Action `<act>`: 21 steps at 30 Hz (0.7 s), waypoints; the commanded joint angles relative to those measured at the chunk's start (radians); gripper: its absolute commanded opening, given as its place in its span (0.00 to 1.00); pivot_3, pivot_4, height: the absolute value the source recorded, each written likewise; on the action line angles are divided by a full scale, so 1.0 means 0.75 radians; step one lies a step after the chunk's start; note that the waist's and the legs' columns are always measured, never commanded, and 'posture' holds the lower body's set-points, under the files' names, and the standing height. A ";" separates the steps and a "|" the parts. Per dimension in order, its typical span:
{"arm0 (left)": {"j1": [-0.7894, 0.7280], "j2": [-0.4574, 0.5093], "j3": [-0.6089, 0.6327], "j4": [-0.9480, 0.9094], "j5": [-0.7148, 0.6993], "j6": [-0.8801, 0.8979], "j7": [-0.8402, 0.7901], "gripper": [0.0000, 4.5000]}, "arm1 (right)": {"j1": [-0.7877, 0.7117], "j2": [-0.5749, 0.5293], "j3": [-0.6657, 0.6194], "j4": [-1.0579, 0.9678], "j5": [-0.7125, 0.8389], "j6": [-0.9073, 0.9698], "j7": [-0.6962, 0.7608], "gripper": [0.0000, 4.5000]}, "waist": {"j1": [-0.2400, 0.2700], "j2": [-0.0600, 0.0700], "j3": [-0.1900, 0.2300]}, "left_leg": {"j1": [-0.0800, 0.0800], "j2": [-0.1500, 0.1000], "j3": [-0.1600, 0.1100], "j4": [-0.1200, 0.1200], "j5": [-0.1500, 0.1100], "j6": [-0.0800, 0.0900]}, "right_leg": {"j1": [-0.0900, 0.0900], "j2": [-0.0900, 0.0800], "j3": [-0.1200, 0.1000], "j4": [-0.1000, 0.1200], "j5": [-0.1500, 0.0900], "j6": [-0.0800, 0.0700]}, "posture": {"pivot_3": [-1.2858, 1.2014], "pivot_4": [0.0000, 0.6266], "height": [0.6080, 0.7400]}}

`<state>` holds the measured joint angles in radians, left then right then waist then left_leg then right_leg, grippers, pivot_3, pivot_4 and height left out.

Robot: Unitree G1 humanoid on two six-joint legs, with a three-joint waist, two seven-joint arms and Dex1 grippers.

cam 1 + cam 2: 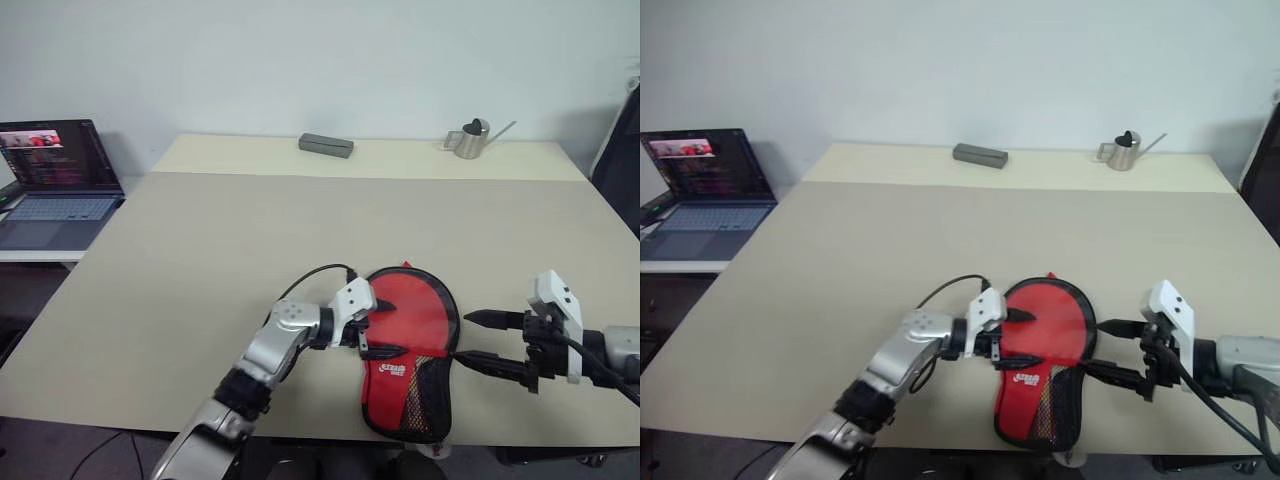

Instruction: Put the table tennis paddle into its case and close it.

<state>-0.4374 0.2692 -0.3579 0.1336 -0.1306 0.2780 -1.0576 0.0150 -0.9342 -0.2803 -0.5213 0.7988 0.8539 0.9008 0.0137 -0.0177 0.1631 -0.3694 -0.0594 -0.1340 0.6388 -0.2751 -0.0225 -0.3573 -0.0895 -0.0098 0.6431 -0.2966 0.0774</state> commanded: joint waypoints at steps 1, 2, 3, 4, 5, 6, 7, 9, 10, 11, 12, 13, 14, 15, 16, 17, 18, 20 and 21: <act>0.088 0.093 0.089 -0.225 -0.106 0.195 0.009 1.00 | -0.122 0.065 0.064 0.096 -0.074 -0.117 -0.015 0.99 | -0.003 0.000 0.002 | -0.002 0.000 -0.001 0.000 0.000 0.000 | -0.001 0.000 0.000 0.000 0.002 -0.004 | 0.52 0.24 1.00; 0.105 0.115 0.133 -0.303 -0.154 0.243 0.016 1.00 | -0.167 0.092 0.095 0.137 -0.107 -0.163 -0.011 0.99 | -0.009 0.001 0.003 | -0.004 0.000 0.000 0.000 0.000 0.000 | -0.004 0.000 0.000 0.000 0.003 -0.006 | 0.52 0.24 1.00; 0.116 0.134 0.167 -0.364 -0.192 0.276 0.023 1.00 | -0.202 0.113 0.122 0.173 -0.146 -0.214 -0.001 0.99 | -0.013 0.001 0.004 | -0.008 -0.001 0.000 0.001 0.000 0.000 | -0.009 0.000 0.000 0.001 0.004 -0.006 | 0.52 0.24 1.00; 0.123 0.151 0.192 -0.410 -0.226 0.309 0.029 1.00 | -0.227 0.129 0.145 0.207 -0.179 -0.261 0.017 0.99 | -0.016 0.003 0.007 | -0.015 -0.001 0.000 0.002 0.000 -0.001 | -0.016 0.000 0.001 0.002 0.004 -0.007 | 0.52 0.24 1.00; 0.129 0.170 0.228 -0.457 -0.268 0.347 0.034 1.00 | -0.258 0.145 0.172 0.251 -0.208 -0.305 0.041 0.99 | -0.017 0.003 0.010 | -0.020 -0.001 -0.001 0.005 0.002 -0.003 | -0.020 0.000 0.000 0.004 0.005 -0.008 | 0.52 0.24 1.00; 0.130 0.181 0.247 -0.487 -0.297 0.376 0.042 1.00 | -0.279 0.154 0.190 0.287 -0.226 -0.336 0.063 0.99 | -0.015 0.003 0.014 | -0.020 -0.002 -0.001 0.006 0.003 -0.006 | -0.020 0.000 0.000 0.004 0.005 -0.008 | 0.52 0.24 1.00; 0.135 0.198 0.292 -0.525 -0.339 0.412 0.055 1.00 | -0.321 0.179 0.215 0.344 -0.249 -0.372 0.080 0.99 | -0.012 0.004 0.017 | -0.021 -0.002 -0.001 0.006 0.004 -0.007 | -0.020 0.000 -0.001 0.004 0.005 -0.008 | 0.52 0.24 1.00; 0.153 0.225 0.377 -0.583 -0.415 0.475 0.081 1.00 | -0.407 0.241 0.251 0.467 -0.292 -0.453 0.095 0.99 | -0.016 0.001 0.023 | -0.022 -0.002 -0.001 0.006 0.004 -0.007 | -0.020 -0.001 -0.001 0.003 0.005 -0.008 | 0.52 0.24 1.00; 0.165 0.237 0.414 -0.602 -0.442 0.495 0.098 1.00 | -0.452 0.280 0.260 0.532 -0.312 -0.494 0.094 0.99 | -0.019 0.001 0.025 | -0.022 -0.002 -0.001 0.006 0.004 -0.007 | -0.020 -0.001 0.000 0.003 0.005 -0.009 | 0.52 0.24 1.00; 0.184 0.253 0.444 -0.612 -0.452 0.499 0.115 1.00 | -0.501 0.322 0.266 0.602 -0.330 -0.530 0.087 0.99 | -0.020 0.001 0.026 | -0.022 -0.002 -0.001 0.006 0.004 -0.007 | -0.020 -0.001 0.000 0.003 0.006 -0.010 | 0.52 0.24 1.00; 0.203 0.267 0.466 -0.621 -0.457 0.497 0.130 1.00 | -0.546 0.362 0.270 0.668 -0.351 -0.563 0.073 0.99 | -0.023 0.002 0.027 | -0.021 -0.002 0.000 0.006 0.004 -0.007 | -0.021 -0.001 0.000 0.003 0.006 -0.010 | 0.52 0.24 1.00; 0.221 0.273 0.493 -0.630 -0.461 0.494 0.156 1.00 | -0.593 0.396 0.281 0.735 -0.368 -0.584 0.073 0.99 | -0.026 0.002 0.028 | -0.021 -0.002 0.000 0.006 0.005 -0.008 | -0.021 -0.001 0.000 0.003 0.006 -0.010 | 0.52 0.24 1.00; 0.235 0.275 0.517 -0.639 -0.469 0.494 0.184 1.00 | -0.632 0.425 0.291 0.795 -0.389 -0.608 0.078 0.99 | -0.030 0.003 0.029 | -0.021 -0.001 0.000 0.006 0.005 -0.009 | -0.022 0.000 0.000 0.004 0.006 -0.011 | 0.52 0.24 1.00; 0.234 0.266 0.520 -0.641 -0.472 0.497 0.214 1.00 | -0.662 0.437 0.293 0.855 -0.405 -0.633 0.096 0.99 | -0.030 0.003 0.030 | -0.021 -0.001 0.000 0.005 0.005 -0.009 | -0.022 0.000 0.001 0.004 0.007 -0.011 | 0.52 0.24 1.00; 0.252 0.272 0.545 -0.651 -0.472 0.489 0.240 1.00 | -0.697 0.462 0.305 0.910 -0.422 -0.661 0.110 0.99 | -0.028 0.003 0.031 | -0.021 -0.001 0.000 0.005 0.006 -0.010 | -0.022 0.000 0.001 0.004 0.007 -0.012 | 0.52 0.24 1.00; 0.271 0.275 0.569 -0.658 -0.473 0.478 0.264 1.00 | -0.728 0.486 0.317 0.963 -0.436 -0.684 0.124 0.99 | -0.028 0.003 0.031 | -0.022 -0.001 -0.001 0.005 0.006 -0.010 | -0.023 0.000 0.000 0.004 0.007 -0.012 | 0.52 0.24 1.00; 0.293 0.283 0.588 -0.664 -0.467 0.463 0.283 1.00 | -0.757 0.508 0.329 1.015 -0.451 -0.703 0.137 0.99 | -0.027 0.004 0.031 | -0.022 -0.001 0.000 0.005 0.006 -0.010 | -0.023 0.000 0.001 0.004 0.007 -0.012 | 0.52 0.24 1.00; 0.322 0.300 0.581 -0.656 -0.406 0.394 0.316 1.00 | -0.822 0.537 0.343 1.161 -0.494 -0.769 0.166 0.99 | -0.027 0.004 0.031 | -0.021 -0.001 0.000 0.006 0.006 -0.010 | -0.023 0.000 0.001 0.004 0.008 -0.012 | 0.52 0.24 1.00; 0.328 0.301 0.588 -0.646 -0.393 0.369 0.335 1.00 | -0.853 0.553 0.344 1.225 -0.512 -0.798 0.165 0.99 | -0.026 0.004 0.032 | -0.021 -0.001 0.000 0.006 0.006 -0.010 | -0.023 0.000 0.001 0.004 0.008 -0.013 | 0.52 0.24 1.00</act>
<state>-0.1926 0.4884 0.0630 -0.3209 -0.4410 0.6010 -0.8289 -0.5902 -0.5241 -0.0130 0.3481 0.4368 0.3060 1.0078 -0.0055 -0.0145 0.1868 -0.3855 -0.0606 -0.1340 0.6432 -0.2705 -0.0304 -0.3743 -0.0895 -0.0092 0.6460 -0.2907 0.0676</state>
